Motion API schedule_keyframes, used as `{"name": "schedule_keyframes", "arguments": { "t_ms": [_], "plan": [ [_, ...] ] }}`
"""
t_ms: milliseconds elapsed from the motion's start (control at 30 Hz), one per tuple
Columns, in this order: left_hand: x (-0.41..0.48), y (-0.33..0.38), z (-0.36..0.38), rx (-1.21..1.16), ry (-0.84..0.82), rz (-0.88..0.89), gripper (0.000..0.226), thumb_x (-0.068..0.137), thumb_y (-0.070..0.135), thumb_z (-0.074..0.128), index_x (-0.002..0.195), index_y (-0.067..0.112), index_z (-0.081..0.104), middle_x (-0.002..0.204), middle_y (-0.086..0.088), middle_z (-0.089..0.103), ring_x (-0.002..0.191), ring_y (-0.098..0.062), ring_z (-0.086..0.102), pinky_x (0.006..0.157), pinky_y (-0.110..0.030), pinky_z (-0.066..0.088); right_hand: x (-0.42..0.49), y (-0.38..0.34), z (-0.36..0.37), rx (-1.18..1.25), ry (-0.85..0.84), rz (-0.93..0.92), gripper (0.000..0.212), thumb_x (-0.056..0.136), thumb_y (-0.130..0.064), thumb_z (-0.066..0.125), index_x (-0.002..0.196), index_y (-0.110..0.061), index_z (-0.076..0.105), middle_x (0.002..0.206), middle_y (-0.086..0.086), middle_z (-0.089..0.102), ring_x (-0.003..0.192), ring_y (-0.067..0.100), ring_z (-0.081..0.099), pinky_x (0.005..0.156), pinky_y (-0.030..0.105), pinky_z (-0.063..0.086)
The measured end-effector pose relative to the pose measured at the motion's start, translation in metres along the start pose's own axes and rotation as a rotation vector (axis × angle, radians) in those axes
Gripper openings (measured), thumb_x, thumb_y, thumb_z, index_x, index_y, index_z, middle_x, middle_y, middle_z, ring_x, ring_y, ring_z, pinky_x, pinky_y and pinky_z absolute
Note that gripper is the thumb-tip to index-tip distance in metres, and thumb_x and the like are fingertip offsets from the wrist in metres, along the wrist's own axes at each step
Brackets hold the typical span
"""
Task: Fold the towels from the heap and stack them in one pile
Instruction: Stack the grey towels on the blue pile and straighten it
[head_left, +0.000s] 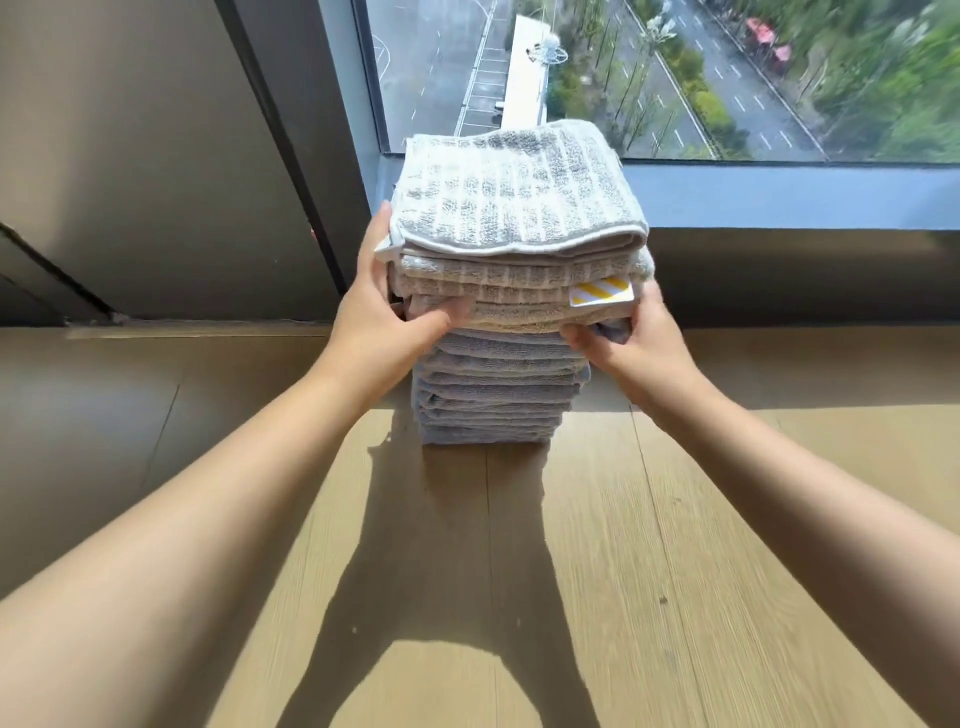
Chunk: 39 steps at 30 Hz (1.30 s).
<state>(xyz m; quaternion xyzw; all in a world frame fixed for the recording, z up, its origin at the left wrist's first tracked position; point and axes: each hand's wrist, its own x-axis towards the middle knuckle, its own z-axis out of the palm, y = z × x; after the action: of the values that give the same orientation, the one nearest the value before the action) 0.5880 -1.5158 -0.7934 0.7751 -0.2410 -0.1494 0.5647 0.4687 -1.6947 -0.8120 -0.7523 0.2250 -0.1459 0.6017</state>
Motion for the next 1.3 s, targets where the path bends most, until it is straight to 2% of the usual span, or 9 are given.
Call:
{"name": "schedule_keyframes", "arguments": {
  "t_ms": [100, 267, 400, 500, 567, 667, 800, 933, 1300],
  "plan": [
    [0.009, 0.010, 0.001, 0.006, 0.046, 0.009, 0.079, 0.082, 0.016, 0.068, 0.145, 0.020, 0.022, 0.132, 0.017, 0.045, 0.119, 0.003, 0.044, 0.103, -0.011, 0.036, 0.008, -0.019, 0.012, -0.096, 0.027, -0.039, 0.035, 0.086, -0.013, 0.063, 0.118, -0.016, 0.049, 0.100, -0.010, 0.061, 0.089, -0.006, 0.057, 0.091, 0.024, 0.047],
    [0.017, 0.016, -0.003, 0.138, 0.126, 0.025, 0.059, 0.087, 0.022, 0.062, 0.138, 0.017, 0.033, 0.115, 0.011, 0.049, 0.109, -0.003, 0.046, 0.097, -0.016, 0.036, 0.015, -0.023, 0.011, -0.076, 0.077, -0.053, 0.021, 0.086, -0.010, 0.061, 0.105, -0.019, 0.056, 0.095, -0.005, 0.063, 0.096, 0.011, 0.058, 0.088, 0.027, 0.047],
    [0.012, 0.007, -0.002, 0.171, 0.109, -0.098, 0.060, 0.086, 0.019, 0.062, 0.137, 0.017, 0.030, 0.115, 0.008, 0.048, 0.109, -0.008, 0.045, 0.093, -0.020, 0.036, 0.003, -0.015, -0.004, -0.061, -0.032, 0.015, 0.043, 0.080, 0.006, 0.055, 0.110, -0.024, 0.059, 0.107, -0.002, 0.065, 0.107, 0.013, 0.057, 0.095, 0.033, 0.047],
    [0.005, 0.011, -0.010, 0.131, 0.178, -0.037, 0.078, 0.084, 0.011, 0.061, 0.145, 0.015, 0.013, 0.148, -0.001, 0.028, 0.133, -0.014, 0.034, 0.109, -0.028, 0.030, 0.000, -0.032, -0.024, -0.055, 0.250, 0.048, 0.060, 0.078, 0.000, 0.046, 0.136, -0.014, 0.041, 0.139, 0.005, 0.046, 0.130, 0.013, 0.040, 0.109, 0.033, 0.035],
    [0.005, 0.023, -0.018, 0.285, 0.245, 0.132, 0.083, 0.078, 0.018, 0.059, 0.147, 0.016, 0.012, 0.155, -0.003, 0.014, 0.142, -0.018, 0.018, 0.115, -0.033, 0.019, 0.002, -0.057, -0.030, -0.169, 0.380, -0.143, 0.064, 0.074, -0.018, 0.044, 0.137, -0.015, 0.039, 0.141, 0.002, 0.041, 0.131, 0.010, 0.036, 0.111, 0.026, 0.029],
    [0.011, 0.042, -0.016, 0.743, 0.116, 0.300, 0.083, 0.073, 0.033, 0.059, 0.146, 0.022, 0.021, 0.155, -0.001, 0.017, 0.144, -0.020, 0.013, 0.113, -0.039, 0.011, 0.015, -0.095, -0.013, -0.548, 0.189, -0.378, 0.066, 0.077, -0.045, 0.043, 0.139, -0.023, 0.038, 0.149, 0.004, 0.029, 0.140, 0.019, 0.022, 0.114, 0.035, 0.020],
    [0.009, 0.044, -0.003, 1.196, -0.155, 0.390, 0.067, 0.086, 0.028, 0.057, 0.145, 0.021, 0.026, 0.155, -0.004, 0.020, 0.144, -0.022, 0.014, 0.113, -0.047, 0.009, 0.034, -0.082, 0.006, -1.095, -0.068, -0.312, 0.058, 0.091, -0.052, 0.034, 0.144, -0.031, 0.024, 0.157, 0.003, 0.009, 0.145, 0.021, 0.003, 0.113, 0.044, 0.014],
    [-0.005, 0.037, -0.006, 1.299, -0.247, 0.375, 0.067, 0.089, 0.013, 0.047, 0.148, 0.020, 0.015, 0.157, -0.006, 0.010, 0.145, -0.024, 0.008, 0.113, -0.045, 0.011, 0.029, -0.052, -0.006, -1.064, -0.139, -0.199, 0.051, 0.097, -0.041, 0.030, 0.146, -0.030, 0.019, 0.157, 0.006, 0.003, 0.145, 0.020, 0.002, 0.112, 0.040, 0.019],
    [-0.064, 0.067, -0.077, 1.439, -0.341, 0.044, 0.063, 0.098, 0.035, 0.029, 0.148, 0.019, -0.006, 0.158, 0.000, -0.008, 0.146, -0.014, -0.007, 0.118, -0.042, 0.004, -0.005, -0.093, 0.012, -1.239, -0.123, -0.103, 0.057, 0.097, -0.044, 0.023, 0.148, -0.025, 0.006, 0.158, 0.005, -0.002, 0.145, 0.018, -0.003, 0.114, 0.045, 0.011]
  ]
}}
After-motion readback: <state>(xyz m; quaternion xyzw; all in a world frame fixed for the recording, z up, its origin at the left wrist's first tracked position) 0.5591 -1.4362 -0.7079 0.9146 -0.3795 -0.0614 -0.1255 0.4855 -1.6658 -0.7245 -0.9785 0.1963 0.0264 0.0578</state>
